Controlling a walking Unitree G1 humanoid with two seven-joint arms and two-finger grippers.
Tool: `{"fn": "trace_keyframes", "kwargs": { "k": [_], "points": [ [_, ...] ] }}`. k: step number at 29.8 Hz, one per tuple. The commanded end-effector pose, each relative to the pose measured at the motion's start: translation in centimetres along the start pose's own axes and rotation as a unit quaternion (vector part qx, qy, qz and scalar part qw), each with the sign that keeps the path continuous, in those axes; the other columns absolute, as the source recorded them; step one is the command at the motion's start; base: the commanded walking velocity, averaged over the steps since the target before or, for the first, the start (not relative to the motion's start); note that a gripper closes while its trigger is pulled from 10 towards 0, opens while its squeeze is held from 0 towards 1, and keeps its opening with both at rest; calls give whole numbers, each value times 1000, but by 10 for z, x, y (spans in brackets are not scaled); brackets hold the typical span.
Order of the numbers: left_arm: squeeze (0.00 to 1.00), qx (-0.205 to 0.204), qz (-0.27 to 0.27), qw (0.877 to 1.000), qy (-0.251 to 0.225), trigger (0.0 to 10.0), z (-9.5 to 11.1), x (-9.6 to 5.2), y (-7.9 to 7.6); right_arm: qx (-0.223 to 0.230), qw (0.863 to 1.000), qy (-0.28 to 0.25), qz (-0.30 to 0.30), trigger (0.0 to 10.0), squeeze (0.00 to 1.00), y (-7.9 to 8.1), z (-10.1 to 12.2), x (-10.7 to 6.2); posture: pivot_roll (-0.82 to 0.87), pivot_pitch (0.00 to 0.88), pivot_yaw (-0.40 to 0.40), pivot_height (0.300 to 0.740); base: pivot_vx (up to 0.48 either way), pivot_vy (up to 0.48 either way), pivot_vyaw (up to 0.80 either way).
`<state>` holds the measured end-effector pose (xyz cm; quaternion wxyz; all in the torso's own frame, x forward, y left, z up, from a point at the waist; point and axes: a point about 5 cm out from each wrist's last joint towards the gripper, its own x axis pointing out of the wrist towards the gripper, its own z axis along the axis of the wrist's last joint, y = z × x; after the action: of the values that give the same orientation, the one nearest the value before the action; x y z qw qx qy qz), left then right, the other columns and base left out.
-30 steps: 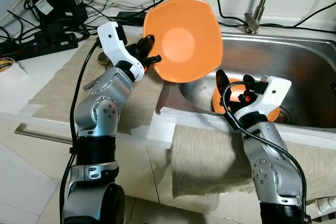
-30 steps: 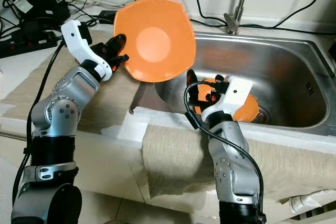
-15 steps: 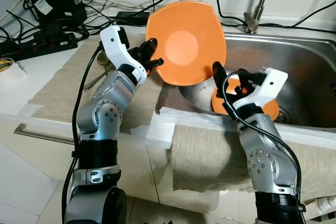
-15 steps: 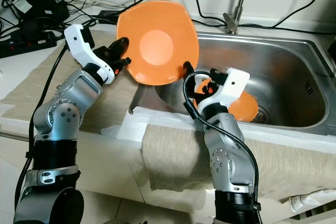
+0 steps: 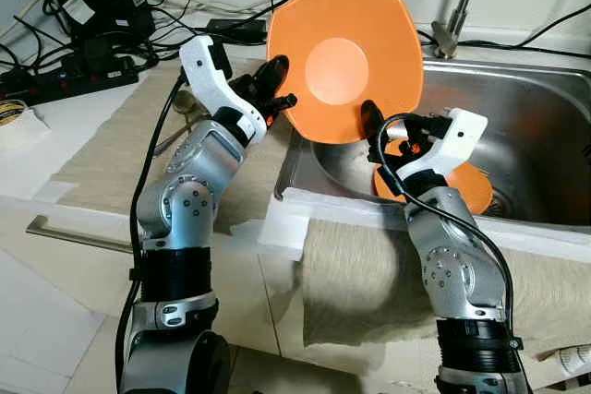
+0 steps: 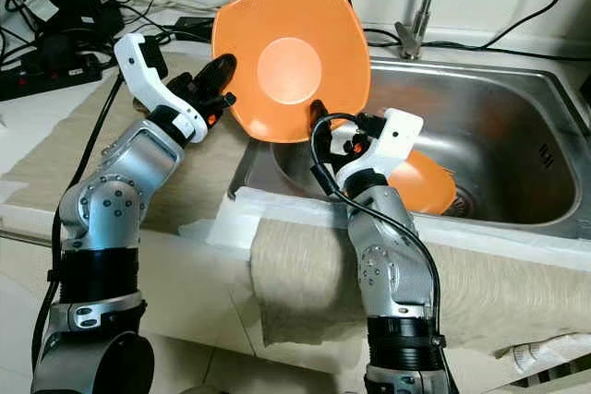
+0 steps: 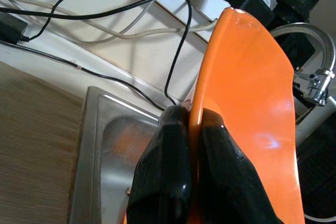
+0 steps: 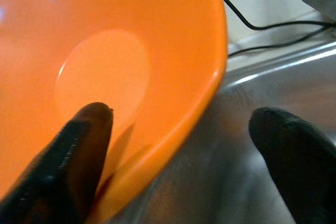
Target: Kitchen organization
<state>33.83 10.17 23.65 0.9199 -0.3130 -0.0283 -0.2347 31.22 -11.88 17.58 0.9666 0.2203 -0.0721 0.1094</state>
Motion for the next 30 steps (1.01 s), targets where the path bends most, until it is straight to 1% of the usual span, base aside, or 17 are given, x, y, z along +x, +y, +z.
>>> {"fn": "trace_keyframes", "kwargs": {
  "k": [1, 5, 7, 11, 17, 23, 30],
  "points": [
    [0, -7, -33, 999, -19, 0, 9, -1, -12, -4, 1000, 2, -14, 0, 0, -3, -1, 2, -20, 0, 49, 736, 0, 0, 0],
    [0, -12, -35, 999, -19, 0, 8, -1, -12, -2, 1000, 2, -16, 0, 0, -4, -1, 2, -21, 0, 49, 736, 0, 0, 0],
    [0, -21, -40, 999, -21, 0, 10, -1, -15, 9, 1000, 3, -25, 0, 0, -7, -2, 2, -22, 0, 50, 736, 0, 0, 0],
    [0, -29, -45, 998, -22, 0, 10, -1, -16, 9, 1000, 3, -25, 0, 0, -7, -2, 2, -23, 0, 50, 736, 0, 0, 0],
    [0, -22, -48, 999, -9, 0, 7, -2, -16, -6, 1000, 14, -23, 0, 0, -7, -6, -1, -24, 0, 51, 736, 0, 0, 0],
    [0, -23, -45, 999, -2, 0, 4, -3, -14, -4, 1000, 15, -27, 0, 0, -8, -7, -2, -24, 0, 52, 736, 0, 0, 0],
    [0, -3, -49, 999, 7, 0, 3, -3, -13, -4, 999, 17, -35, 0, 0, -11, -8, -3, -25, 0, 53, 736, 0, 0, 0]
  ]
}}
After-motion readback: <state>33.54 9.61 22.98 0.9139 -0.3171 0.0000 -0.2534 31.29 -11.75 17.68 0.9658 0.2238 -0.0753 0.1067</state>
